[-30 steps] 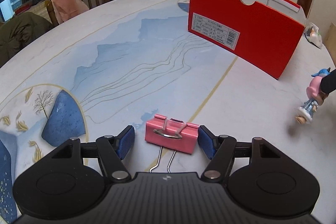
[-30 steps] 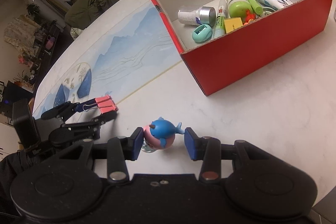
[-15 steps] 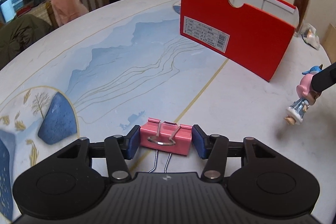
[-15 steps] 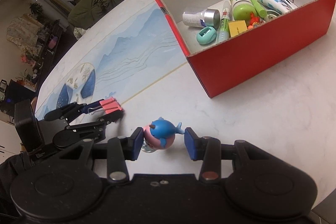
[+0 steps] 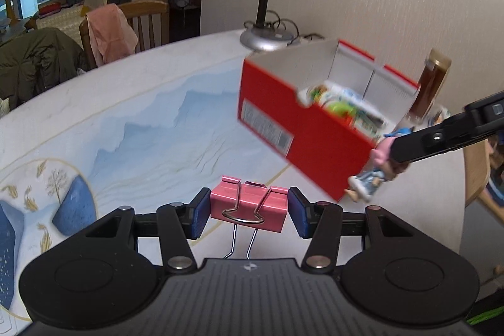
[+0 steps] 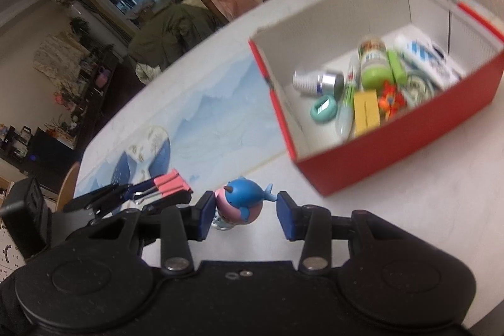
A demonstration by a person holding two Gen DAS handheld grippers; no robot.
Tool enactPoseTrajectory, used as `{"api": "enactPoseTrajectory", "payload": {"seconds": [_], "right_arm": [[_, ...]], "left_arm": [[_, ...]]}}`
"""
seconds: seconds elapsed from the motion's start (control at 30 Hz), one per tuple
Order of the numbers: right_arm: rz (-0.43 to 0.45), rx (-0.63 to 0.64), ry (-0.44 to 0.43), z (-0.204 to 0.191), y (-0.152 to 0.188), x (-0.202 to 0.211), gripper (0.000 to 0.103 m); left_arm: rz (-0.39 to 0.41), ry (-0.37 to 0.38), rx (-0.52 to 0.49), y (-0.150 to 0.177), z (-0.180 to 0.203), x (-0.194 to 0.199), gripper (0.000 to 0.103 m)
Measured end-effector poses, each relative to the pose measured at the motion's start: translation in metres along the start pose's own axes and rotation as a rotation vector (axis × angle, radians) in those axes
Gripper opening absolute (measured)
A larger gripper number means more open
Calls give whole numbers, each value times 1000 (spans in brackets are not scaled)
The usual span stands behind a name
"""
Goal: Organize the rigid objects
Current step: 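Carry the binder clip with the left gripper into the shoebox while the right gripper carries the doll in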
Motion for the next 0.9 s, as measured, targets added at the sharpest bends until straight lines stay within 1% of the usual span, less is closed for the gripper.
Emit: {"api": "enactPoseTrajectory", "payload": {"seconds": [0.2, 0.37, 0.53, 0.7, 0.77, 0.87, 0.9], "right_arm": [[59, 1, 6, 19, -34, 12, 41], [90, 8, 40, 41, -58, 16, 41], [103, 19, 77, 68, -76, 14, 41], [91, 20, 110, 94, -89, 4, 41], [82, 25, 121, 104, -92, -1, 41], [66, 51, 133, 115, -95, -7, 41], [59, 60, 136, 118, -95, -10, 41]], "left_arm": [[9, -4, 8, -34, 27, -5, 52], [14, 0, -9, -60, 50, -21, 52], [1, -1, -30, -81, 73, -45, 52], [-29, -1, -32, -93, 89, -77, 52], [-48, -6, -16, -97, 91, -92, 52], [-63, 7, 49, -102, 89, -113, 52], [-69, 0, 64, -104, 87, -120, 52]]}}
Point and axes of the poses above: each gripper's, at about its wrist camera, not at the fingertips, and x roughly against the way its jaws point, z to its right, y to its underside, the point moved 8 cm from there along -x, roughly the way its jaws point, and after that the axes turned 10 degrees about y, right-handed, at the moved point
